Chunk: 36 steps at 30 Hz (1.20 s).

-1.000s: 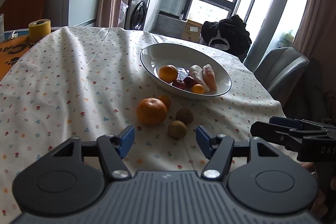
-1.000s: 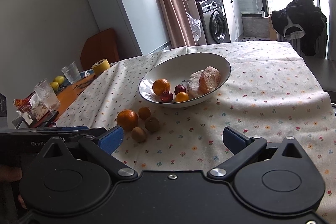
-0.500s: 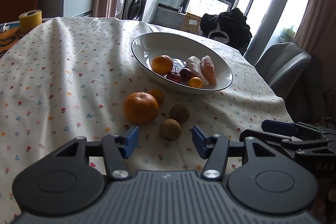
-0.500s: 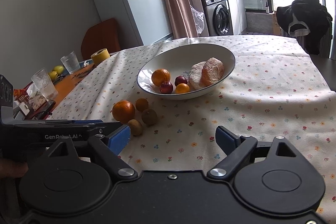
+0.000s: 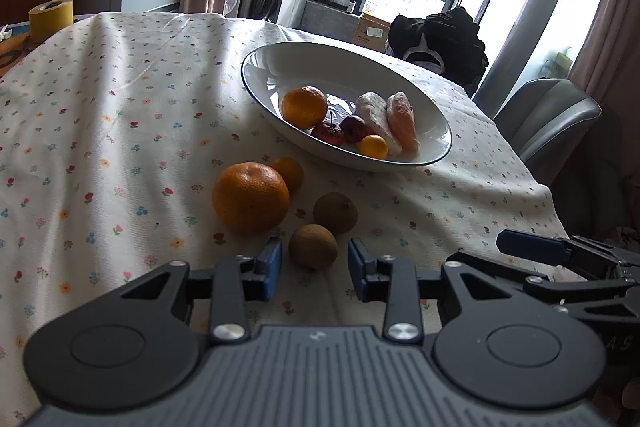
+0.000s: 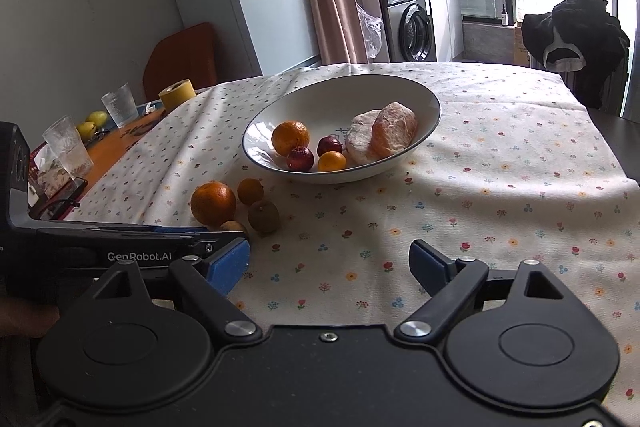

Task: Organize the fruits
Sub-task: 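Close the left tool on a brown kiwi while the right tool grasps another kiwi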

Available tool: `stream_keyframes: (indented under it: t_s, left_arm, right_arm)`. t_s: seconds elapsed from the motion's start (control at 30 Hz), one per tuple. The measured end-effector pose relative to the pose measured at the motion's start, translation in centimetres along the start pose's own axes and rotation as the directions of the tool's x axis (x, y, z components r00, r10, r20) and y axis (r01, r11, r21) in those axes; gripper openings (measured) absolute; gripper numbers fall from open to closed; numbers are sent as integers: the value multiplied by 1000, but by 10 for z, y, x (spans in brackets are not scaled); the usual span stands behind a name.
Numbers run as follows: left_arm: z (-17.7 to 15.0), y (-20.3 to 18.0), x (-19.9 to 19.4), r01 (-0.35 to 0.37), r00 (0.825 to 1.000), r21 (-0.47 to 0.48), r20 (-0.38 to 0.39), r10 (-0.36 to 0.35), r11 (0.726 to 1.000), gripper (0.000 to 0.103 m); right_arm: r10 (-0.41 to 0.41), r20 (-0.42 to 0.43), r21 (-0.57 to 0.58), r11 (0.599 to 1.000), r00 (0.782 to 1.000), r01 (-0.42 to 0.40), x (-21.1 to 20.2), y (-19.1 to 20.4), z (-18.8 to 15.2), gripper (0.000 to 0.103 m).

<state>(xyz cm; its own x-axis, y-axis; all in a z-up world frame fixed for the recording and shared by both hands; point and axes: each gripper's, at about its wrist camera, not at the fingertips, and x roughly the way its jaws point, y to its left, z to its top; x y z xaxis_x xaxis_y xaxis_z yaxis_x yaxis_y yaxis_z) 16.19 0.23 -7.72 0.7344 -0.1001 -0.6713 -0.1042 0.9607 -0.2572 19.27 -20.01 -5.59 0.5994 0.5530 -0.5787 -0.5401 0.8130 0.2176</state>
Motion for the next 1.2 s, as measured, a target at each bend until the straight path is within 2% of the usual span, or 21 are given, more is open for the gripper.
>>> stream_keyframes:
  t_s: [0.07, 0.5, 0.9, 1.2]
  left_arm:
    - [0, 0, 1, -1, 1000, -3, 1, 1, 1000, 25]
    - [1, 10, -27, 10, 999, -17, 37, -10, 1000, 24]
    - [5, 26, -45, -14, 997, -43, 74, 18, 999, 25]
    - [7, 45, -50, -46, 995, -74, 86, 53, 996, 25]
  right_arm:
    - [-1, -5, 0, 1000, 1000, 1, 2, -1, 0, 84]
    - [18, -28, -9, 1000, 999, -19, 14, 3, 2, 67]
    - [43, -49, -36, 998, 998, -45, 31, 23, 10, 53]
    - [59, -63, -72, 995, 996, -63, 45, 38, 21, 51]
